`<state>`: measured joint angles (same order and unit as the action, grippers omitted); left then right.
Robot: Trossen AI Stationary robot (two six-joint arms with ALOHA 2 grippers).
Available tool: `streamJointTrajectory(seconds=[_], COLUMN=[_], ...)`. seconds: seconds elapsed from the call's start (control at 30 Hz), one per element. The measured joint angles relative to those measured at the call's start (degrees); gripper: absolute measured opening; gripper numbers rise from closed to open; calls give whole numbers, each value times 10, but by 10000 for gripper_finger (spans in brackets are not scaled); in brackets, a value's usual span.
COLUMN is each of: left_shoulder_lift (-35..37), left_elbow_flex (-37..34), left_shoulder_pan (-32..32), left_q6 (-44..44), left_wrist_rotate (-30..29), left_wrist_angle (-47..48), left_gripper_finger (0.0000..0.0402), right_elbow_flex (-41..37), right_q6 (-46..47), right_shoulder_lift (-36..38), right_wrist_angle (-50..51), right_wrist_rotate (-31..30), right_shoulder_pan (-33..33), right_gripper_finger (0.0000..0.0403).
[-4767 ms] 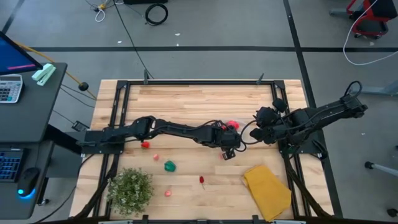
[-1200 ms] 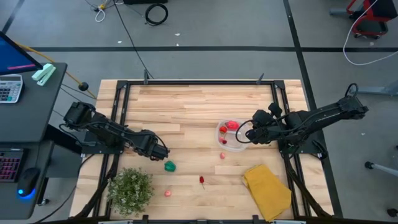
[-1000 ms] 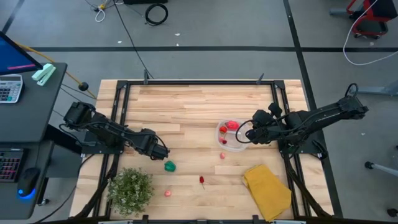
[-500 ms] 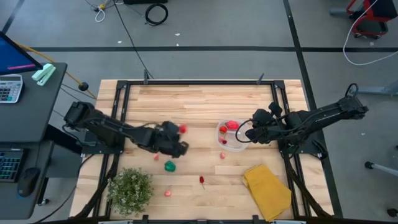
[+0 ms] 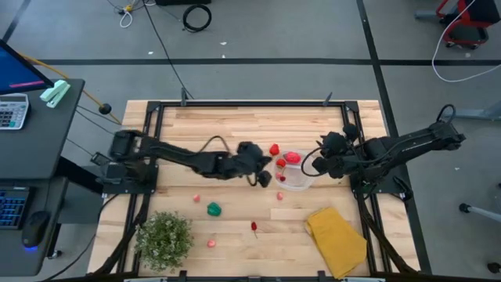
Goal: Pick and placing Produce into tupperware
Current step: Put the red strawberry into the transparent container
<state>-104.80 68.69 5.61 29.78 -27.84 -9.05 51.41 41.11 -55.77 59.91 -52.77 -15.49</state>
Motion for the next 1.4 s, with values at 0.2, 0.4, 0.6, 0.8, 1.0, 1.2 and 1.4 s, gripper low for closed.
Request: streamJointTrajectory(seconds=[0.2,0.4,0.6,0.8,1.0,1.2,1.4], left_shoulder_lift=[-133,-232,-292,-302,-302,-302,-302], left_elbow_flex=[125,260,361,378,378,378,378], left_shoulder_pan=[-17,-19,-18,-18,-25,-24,-27], left_q6=[-9,-19,-5,15,26,26,25], left_wrist_rotate=[89,154,157,157,157,157,157], left_wrist_angle=[2,58,190,244,257,276,290], left_gripper_finger=[1,1,2,5,12,18,38], right_elbow_flex=[1,1,1,1,1,1,1], right_q6=[4,4,3,3,6,6,7], right_shoulder_lift=[9,8,8,8,7,7,7], right_wrist_angle=[-1,3,3,4,4,4,4], right_wrist_rotate=[-1,3,4,8,16,22,23], right_shoulder_pan=[0,0,0,0,0,0,0], right_gripper_finger=[110,110,110,110,110,110,110])
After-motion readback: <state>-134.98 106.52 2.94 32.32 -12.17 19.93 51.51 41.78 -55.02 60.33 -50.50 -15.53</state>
